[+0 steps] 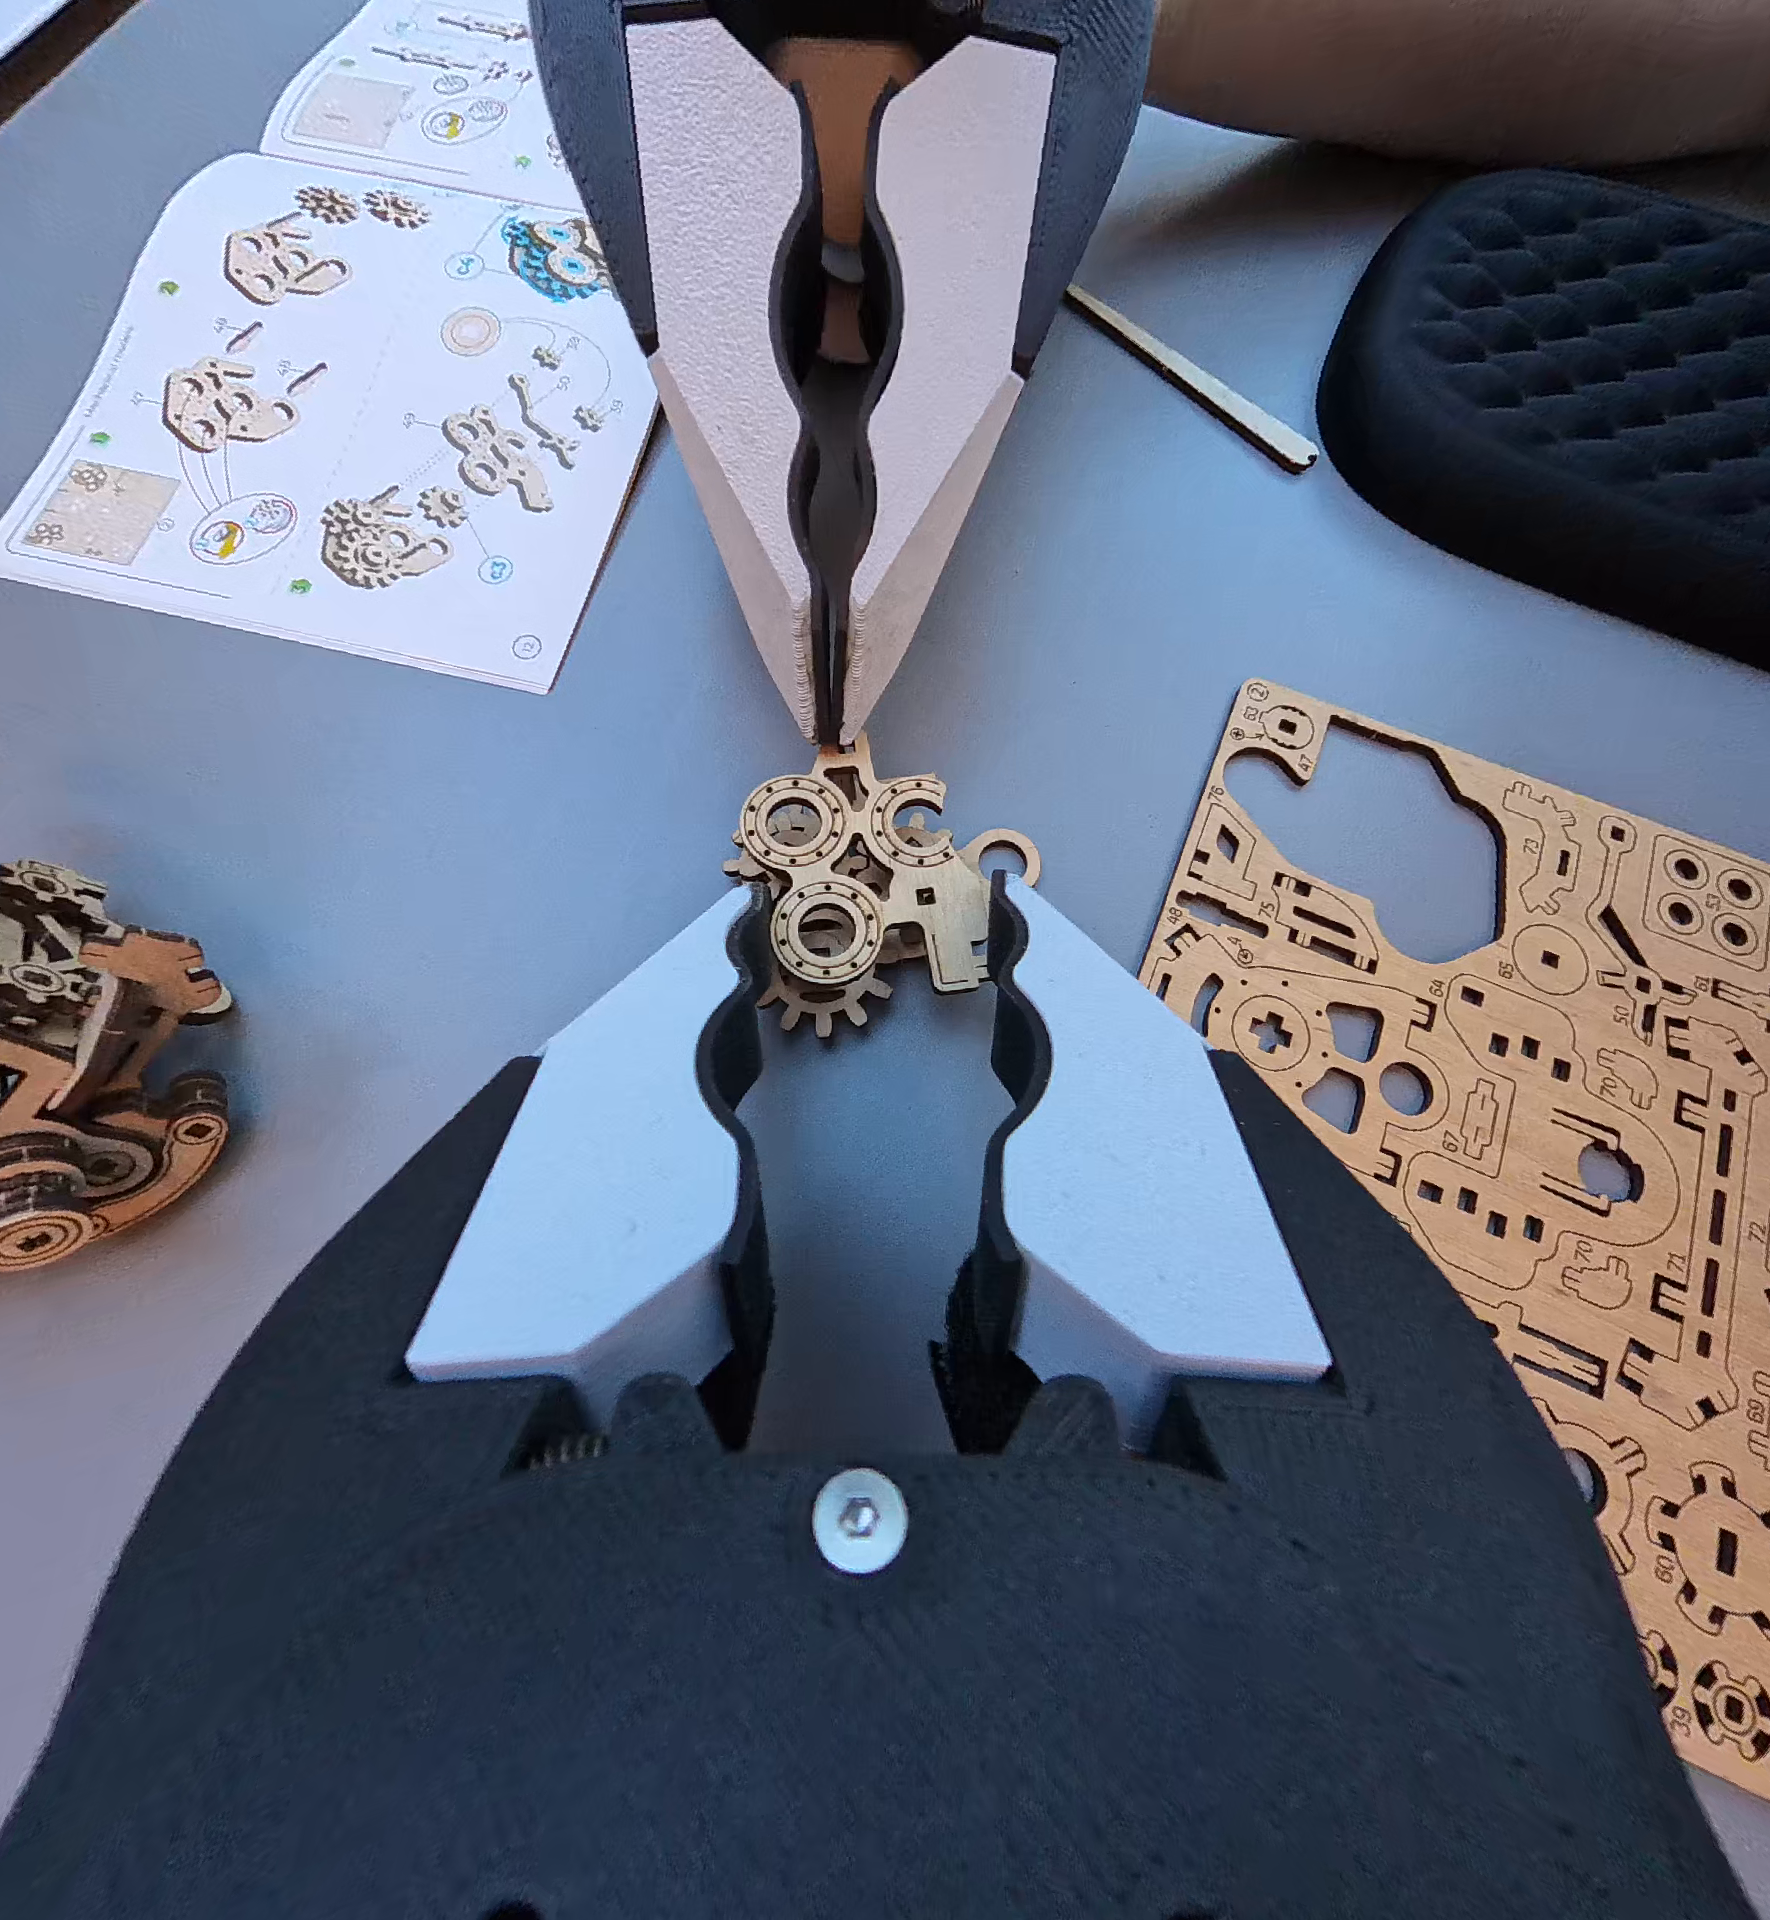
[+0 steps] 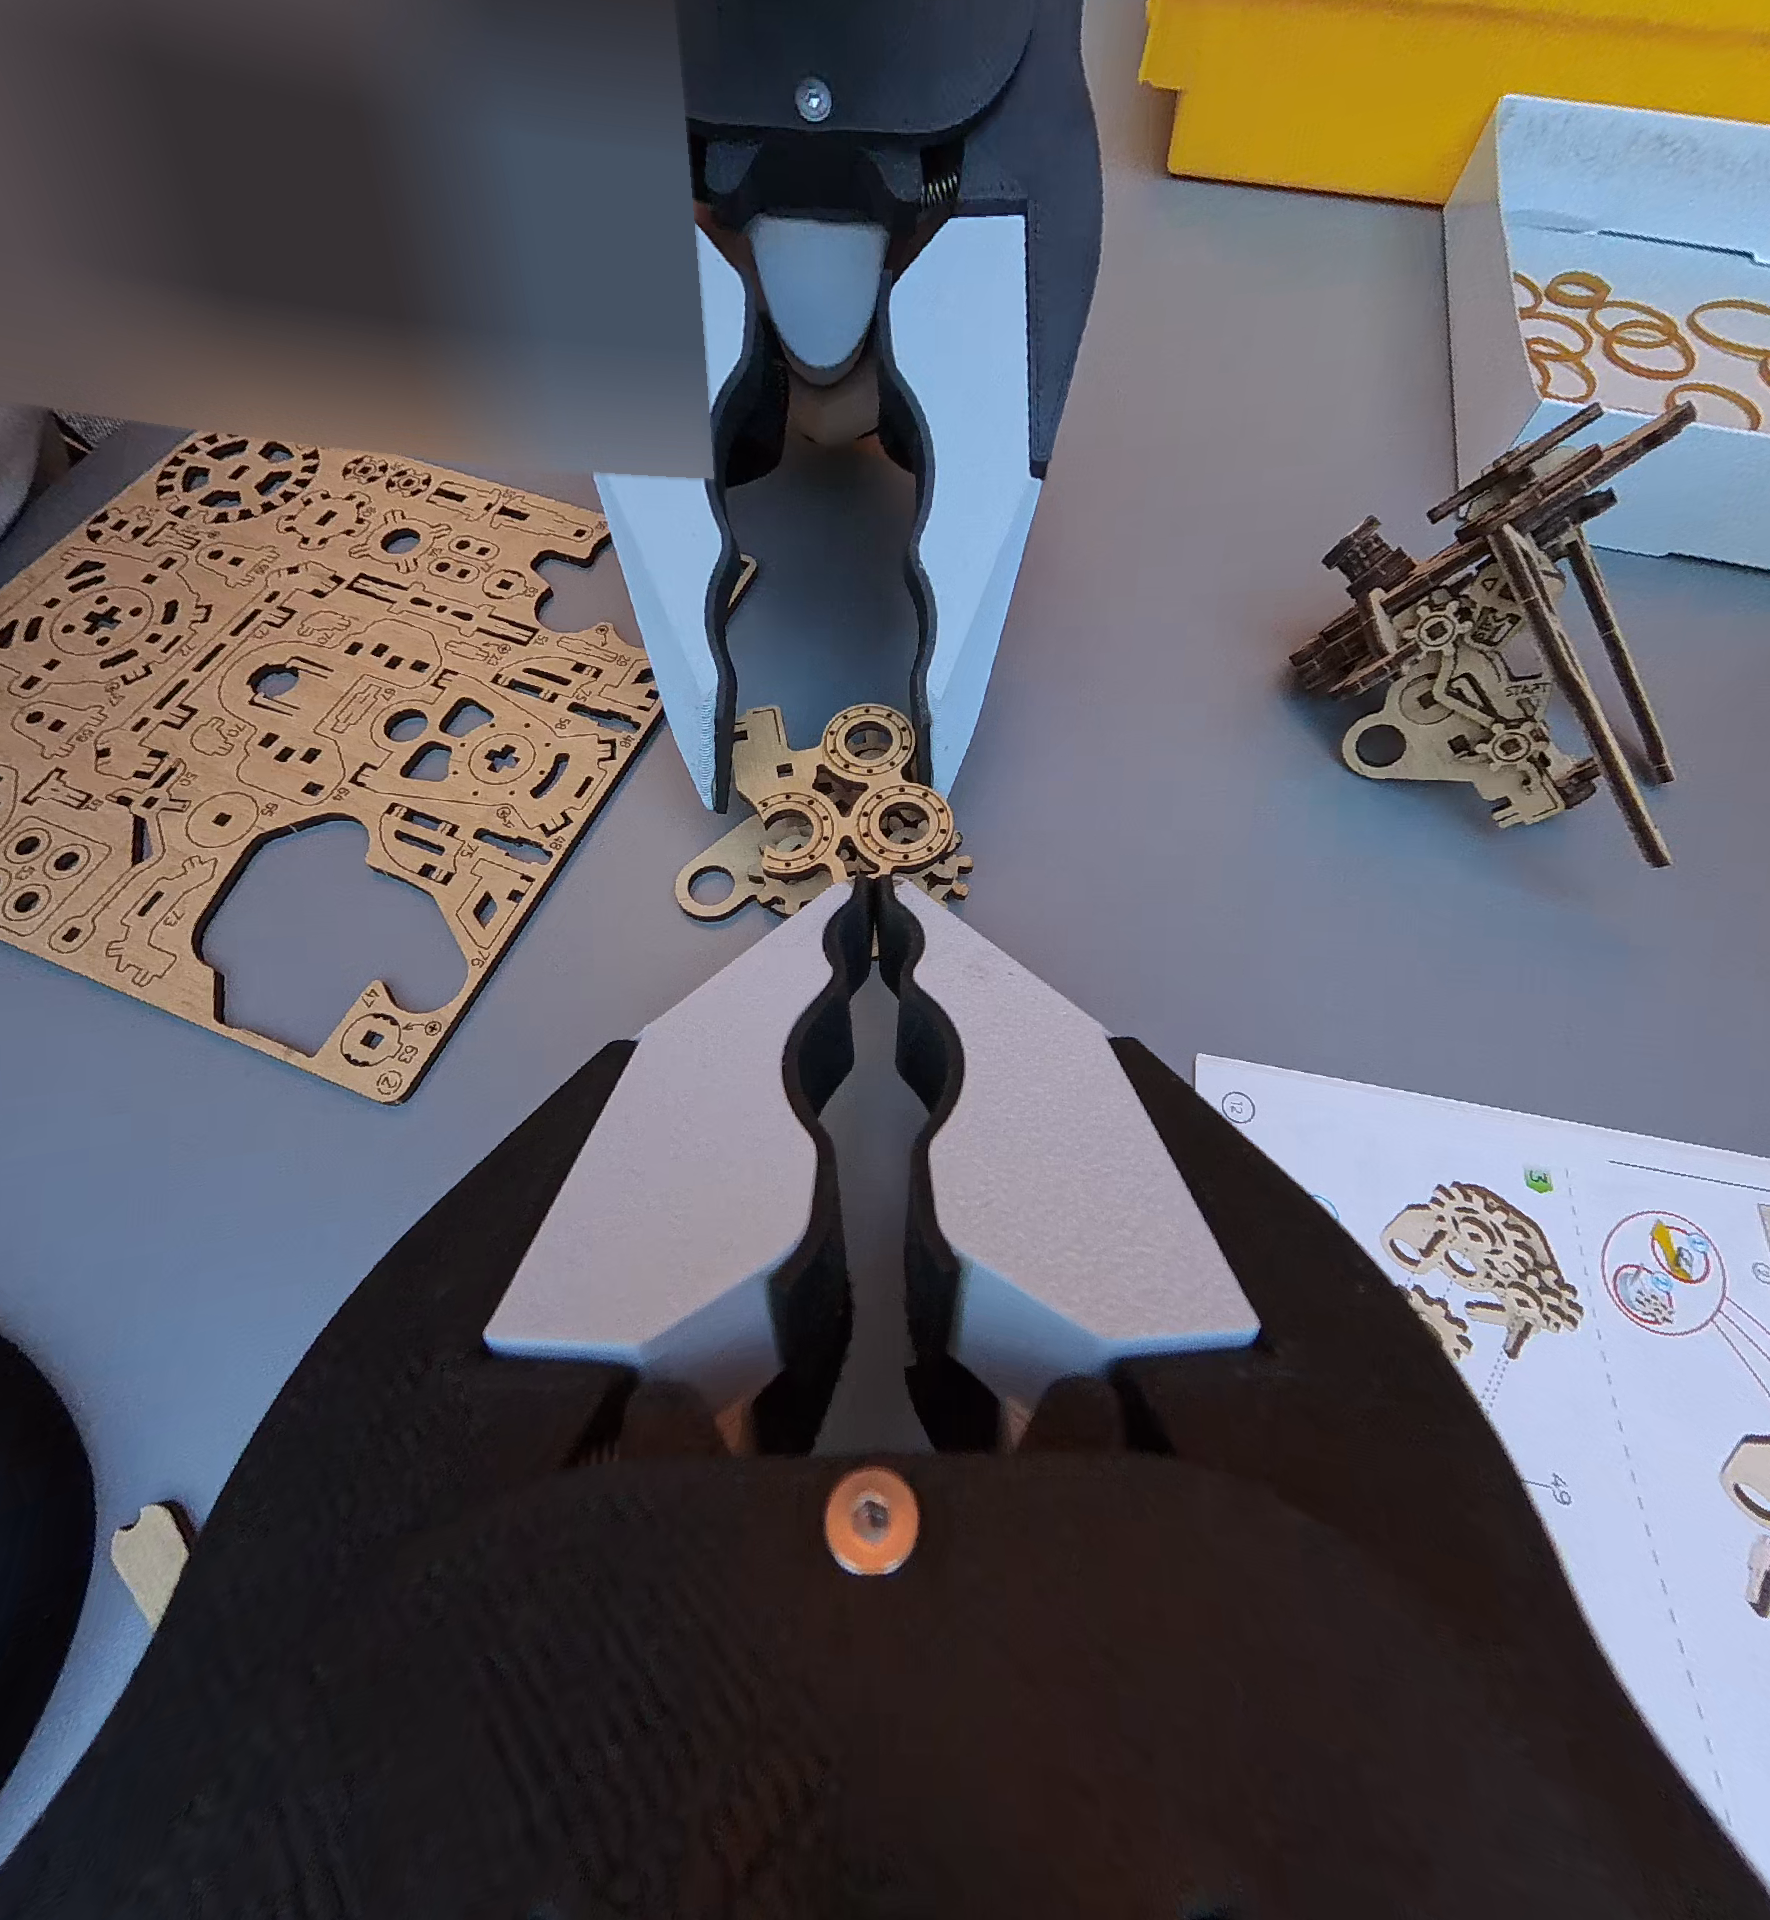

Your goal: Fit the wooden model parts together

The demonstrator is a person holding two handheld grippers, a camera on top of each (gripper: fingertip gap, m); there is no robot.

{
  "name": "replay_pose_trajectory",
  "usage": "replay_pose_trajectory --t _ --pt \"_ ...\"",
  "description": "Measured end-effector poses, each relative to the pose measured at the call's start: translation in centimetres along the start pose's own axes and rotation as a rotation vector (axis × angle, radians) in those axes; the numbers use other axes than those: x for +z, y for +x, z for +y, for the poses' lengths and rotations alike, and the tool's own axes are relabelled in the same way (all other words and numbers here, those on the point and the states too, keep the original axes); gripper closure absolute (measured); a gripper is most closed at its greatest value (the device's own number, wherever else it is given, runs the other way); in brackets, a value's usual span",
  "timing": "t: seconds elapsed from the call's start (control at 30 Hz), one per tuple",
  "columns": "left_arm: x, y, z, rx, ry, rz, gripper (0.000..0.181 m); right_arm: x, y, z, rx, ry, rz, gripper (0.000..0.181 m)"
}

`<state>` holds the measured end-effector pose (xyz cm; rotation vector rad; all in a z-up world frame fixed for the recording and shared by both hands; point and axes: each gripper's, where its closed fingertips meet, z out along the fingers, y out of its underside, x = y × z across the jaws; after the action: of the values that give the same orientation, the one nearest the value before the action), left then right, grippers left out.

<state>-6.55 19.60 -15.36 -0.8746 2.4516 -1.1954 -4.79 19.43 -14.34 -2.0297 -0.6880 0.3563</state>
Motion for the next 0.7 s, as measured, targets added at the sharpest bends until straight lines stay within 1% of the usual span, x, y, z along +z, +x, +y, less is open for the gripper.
replay_pose_trajectory --t 0.4,0.7 --pt "0.02 -0.01 0.04 -0.027 0.024 0.027 0.142 -0.01 0.01 0.00 -0.005 0.000 0.004 0.181" --pt "0.03 -0.11 0.00 0.058 -0.002 -0.039 0.141 -0.06 0.02 0.02 -0.013 0.000 0.007 0.181"
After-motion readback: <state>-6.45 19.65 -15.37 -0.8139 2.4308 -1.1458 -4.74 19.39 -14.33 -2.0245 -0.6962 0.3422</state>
